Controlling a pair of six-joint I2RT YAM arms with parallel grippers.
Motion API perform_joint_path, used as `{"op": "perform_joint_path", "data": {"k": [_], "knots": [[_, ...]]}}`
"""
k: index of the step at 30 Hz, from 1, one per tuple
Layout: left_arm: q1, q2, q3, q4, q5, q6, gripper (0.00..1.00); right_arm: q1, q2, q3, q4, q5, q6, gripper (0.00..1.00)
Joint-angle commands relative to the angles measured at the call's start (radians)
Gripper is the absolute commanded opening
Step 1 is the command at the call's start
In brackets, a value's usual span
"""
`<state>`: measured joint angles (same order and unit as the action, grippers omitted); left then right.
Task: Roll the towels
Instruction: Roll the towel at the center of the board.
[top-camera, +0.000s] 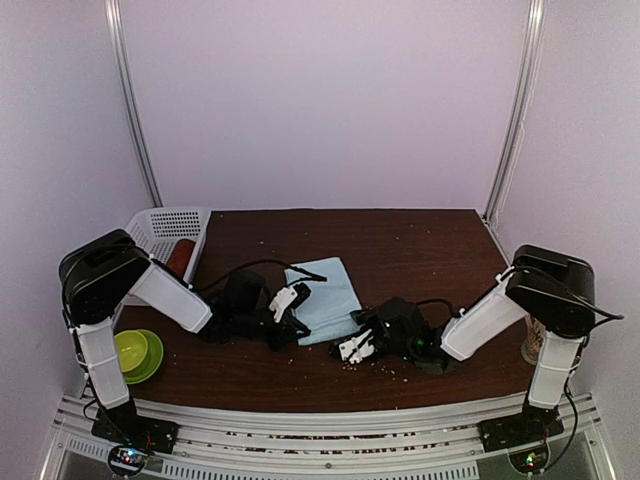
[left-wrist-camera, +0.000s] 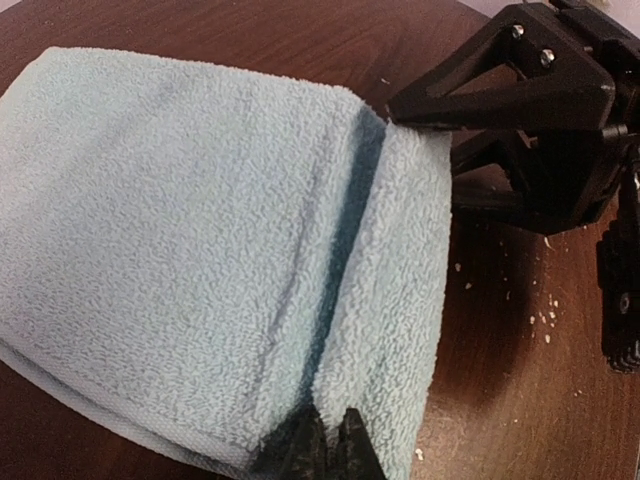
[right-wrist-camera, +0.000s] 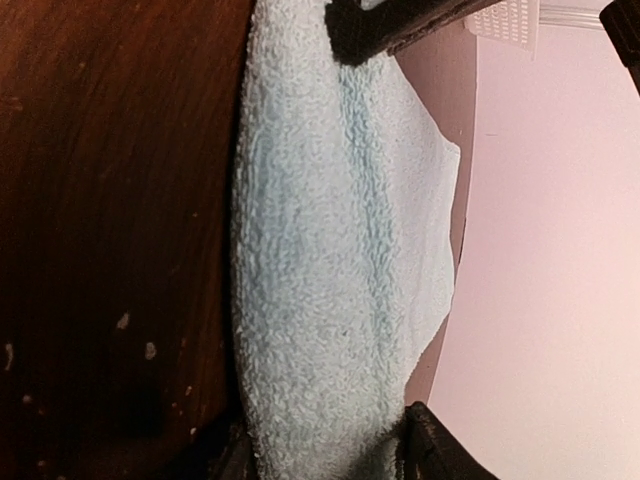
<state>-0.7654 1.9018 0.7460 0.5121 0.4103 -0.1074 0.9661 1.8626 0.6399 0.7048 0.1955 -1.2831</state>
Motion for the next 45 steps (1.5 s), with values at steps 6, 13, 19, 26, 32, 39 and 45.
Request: {"op": "perform_joint_path", "data": {"k": [6, 13, 19, 26, 32, 39, 45], "knots": [[0.014, 0.025, -0.043, -0.091, -0.005, 0.002, 0.0, 0.009, 0.1, 0.072, -0.067, 0.066, 0.035, 0.33], [0.015, -0.079, -0.077, -0.112, -0.063, 0.019, 0.22, 0.009, 0.066, 0.15, -0.249, 0.029, 0.108, 0.06], [0.015, -0.32, -0.155, -0.157, -0.163, 0.058, 0.69, 0.003, -0.019, 0.253, -0.541, -0.09, 0.207, 0.04], [-0.005, -0.576, -0.293, -0.108, -0.273, 0.122, 0.98, -0.008, 0.011, 0.453, -0.973, -0.262, 0.288, 0.04], [-0.113, -0.624, -0.361, -0.023, -0.381, 0.225, 0.98, -0.044, 0.102, 0.63, -1.255, -0.422, 0.336, 0.04], [-0.271, -0.524, -0.34, -0.011, -0.533, 0.329, 0.98, -0.093, 0.197, 0.821, -1.538, -0.552, 0.325, 0.03], [-0.364, -0.469, -0.33, 0.033, -0.625, 0.428, 0.98, -0.12, 0.302, 0.997, -1.784, -0.621, 0.29, 0.02]]}}
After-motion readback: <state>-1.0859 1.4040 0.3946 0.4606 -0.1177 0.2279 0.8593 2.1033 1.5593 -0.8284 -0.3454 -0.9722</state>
